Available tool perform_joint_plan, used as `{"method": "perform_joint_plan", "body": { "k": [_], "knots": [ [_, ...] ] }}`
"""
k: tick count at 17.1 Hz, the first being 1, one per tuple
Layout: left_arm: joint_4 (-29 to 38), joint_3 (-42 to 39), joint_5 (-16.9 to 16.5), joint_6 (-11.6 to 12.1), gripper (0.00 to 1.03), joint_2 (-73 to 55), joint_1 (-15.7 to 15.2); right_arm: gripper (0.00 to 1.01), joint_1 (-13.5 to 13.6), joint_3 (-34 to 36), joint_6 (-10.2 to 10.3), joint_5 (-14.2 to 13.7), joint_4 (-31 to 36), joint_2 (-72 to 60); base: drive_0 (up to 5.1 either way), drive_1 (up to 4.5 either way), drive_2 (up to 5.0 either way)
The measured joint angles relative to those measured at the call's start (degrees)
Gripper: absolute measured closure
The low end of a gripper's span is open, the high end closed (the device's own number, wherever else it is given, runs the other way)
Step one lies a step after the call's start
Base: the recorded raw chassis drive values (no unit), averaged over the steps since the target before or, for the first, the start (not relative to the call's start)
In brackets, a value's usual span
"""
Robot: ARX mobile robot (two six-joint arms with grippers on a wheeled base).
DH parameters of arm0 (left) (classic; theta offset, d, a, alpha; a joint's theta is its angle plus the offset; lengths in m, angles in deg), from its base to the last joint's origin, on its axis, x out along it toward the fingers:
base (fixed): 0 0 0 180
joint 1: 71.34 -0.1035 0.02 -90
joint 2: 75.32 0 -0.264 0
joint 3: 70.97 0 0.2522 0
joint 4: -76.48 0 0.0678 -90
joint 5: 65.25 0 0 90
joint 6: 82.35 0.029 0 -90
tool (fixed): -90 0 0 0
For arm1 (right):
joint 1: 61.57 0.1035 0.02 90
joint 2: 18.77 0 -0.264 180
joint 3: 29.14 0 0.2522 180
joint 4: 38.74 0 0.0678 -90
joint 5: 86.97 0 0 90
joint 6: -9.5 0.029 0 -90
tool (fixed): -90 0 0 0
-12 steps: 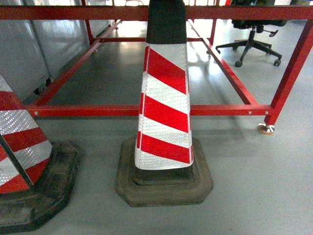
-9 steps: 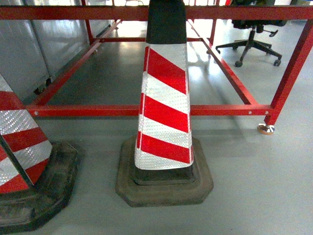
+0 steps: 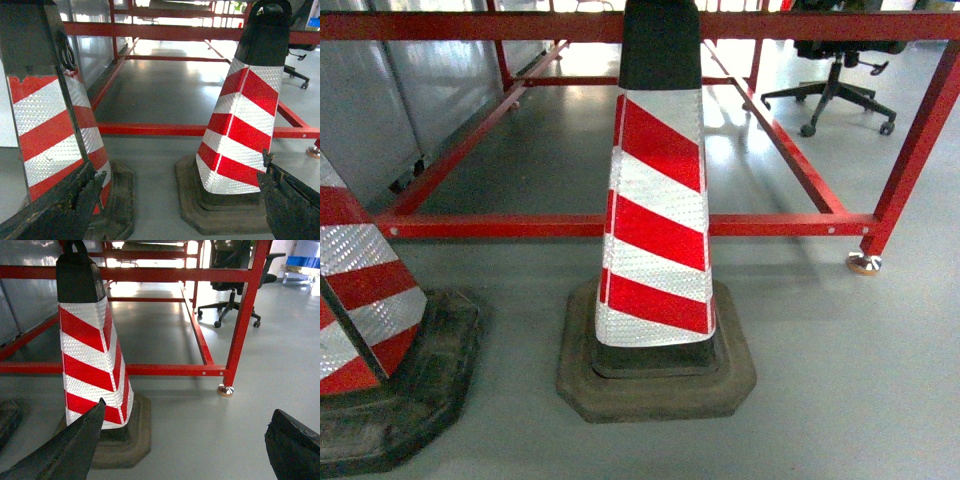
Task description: Place box next to blue box on left shelf
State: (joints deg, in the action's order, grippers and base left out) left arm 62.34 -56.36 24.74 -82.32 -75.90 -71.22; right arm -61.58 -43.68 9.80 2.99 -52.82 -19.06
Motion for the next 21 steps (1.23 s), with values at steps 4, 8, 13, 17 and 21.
{"method": "perform_joint_plan", "body": {
  "k": [4, 8, 13, 17, 21],
  "knots": [
    [0.0, 0.0, 0.0, 0.0, 0.05, 0.0, 0.0, 0.03, 0.0, 0.0, 0.0, 0.0, 0.0, 0.0, 0.0, 0.00, 0.0],
    [0.0, 0.0, 0.0, 0.0, 0.05, 0.0, 0.0, 0.03, 0.0, 0.0, 0.0, 0.0, 0.0, 0.0, 0.0, 0.00, 0.0],
    [0.0, 0.0, 0.1, 0.0, 0.05, 0.0, 0.0, 0.03, 0.0, 0.0, 0.0, 0.1, 0.0, 0.0, 0.0, 0.00, 0.0],
    [0.0, 0.0, 0.0, 0.0, 0.05, 0.0, 0.0, 0.03, 0.0, 0.0, 0.0, 0.0, 0.0, 0.0, 0.0, 0.00, 0.0],
    [0.0, 0.0, 0.0, 0.0, 0.05, 0.0, 0.0, 0.03, 0.0, 0.0, 0.0, 0.1, 0.0, 0.0, 0.0, 0.00, 0.0]
  ]
}}
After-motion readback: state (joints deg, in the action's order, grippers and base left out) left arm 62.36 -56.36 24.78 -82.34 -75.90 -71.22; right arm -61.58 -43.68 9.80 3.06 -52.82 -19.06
